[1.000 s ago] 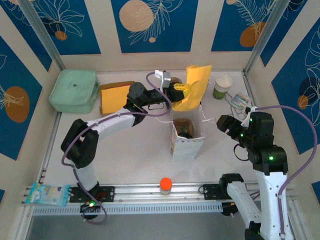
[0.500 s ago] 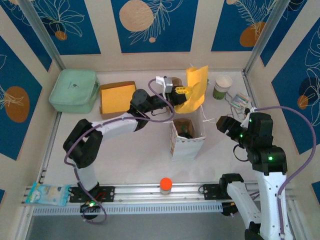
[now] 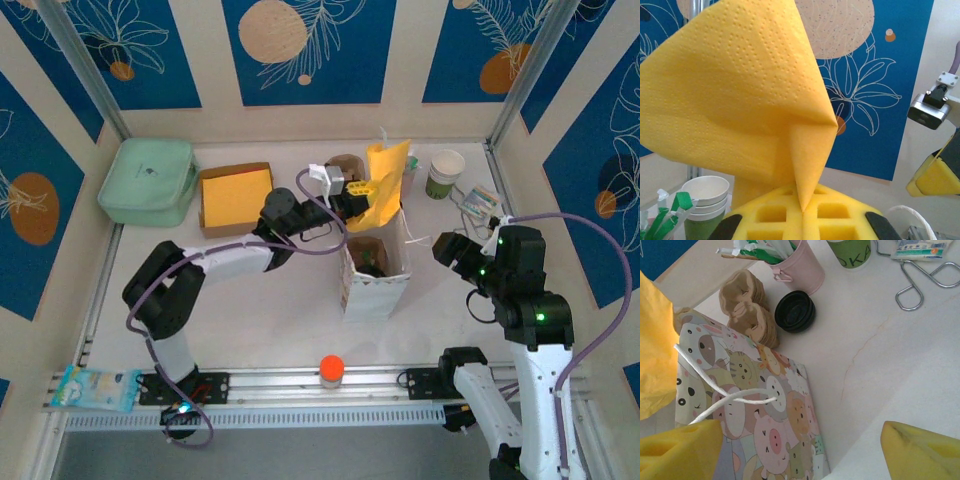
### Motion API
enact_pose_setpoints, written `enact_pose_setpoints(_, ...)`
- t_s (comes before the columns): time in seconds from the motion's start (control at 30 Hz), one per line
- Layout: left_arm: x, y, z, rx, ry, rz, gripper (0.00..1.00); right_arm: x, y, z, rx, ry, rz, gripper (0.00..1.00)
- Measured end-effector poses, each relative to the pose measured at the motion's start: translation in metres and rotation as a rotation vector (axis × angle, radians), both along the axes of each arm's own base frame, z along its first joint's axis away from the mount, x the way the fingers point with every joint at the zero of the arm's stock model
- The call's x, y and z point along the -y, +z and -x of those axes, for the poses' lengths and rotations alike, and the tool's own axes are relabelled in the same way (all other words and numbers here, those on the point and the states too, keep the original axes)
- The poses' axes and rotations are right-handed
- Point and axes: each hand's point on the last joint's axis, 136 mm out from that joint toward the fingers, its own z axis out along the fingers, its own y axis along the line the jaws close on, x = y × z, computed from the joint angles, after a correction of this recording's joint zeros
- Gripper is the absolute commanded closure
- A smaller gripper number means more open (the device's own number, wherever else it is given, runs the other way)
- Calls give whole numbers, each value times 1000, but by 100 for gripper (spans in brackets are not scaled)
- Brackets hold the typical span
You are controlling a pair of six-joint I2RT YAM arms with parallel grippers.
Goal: Pack the takeout coffee
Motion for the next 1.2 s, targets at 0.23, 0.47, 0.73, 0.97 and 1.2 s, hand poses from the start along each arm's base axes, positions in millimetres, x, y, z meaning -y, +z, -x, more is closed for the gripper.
enact_pose_setpoints(0.23,-7,6,4,22,18,12,100,0,0,0,1,-3,-4,17)
enact_pose_setpoints(0.47,-7,-1,3,8,26,2,96,-1,0,0,1,0,-8,17)
enact_pose_setpoints(0.73,-6,-6,5,28,50,-21,81,-1,1,0,3,2,-9,17)
enact_pose_setpoints(0.97,-7,1,12,61,59,-26,79,-1,1,0,3,2,-9,17)
enact_pose_setpoints(1.2,-5,2,22,96,64,-51,69,-1,1,0,3,2,-8,17)
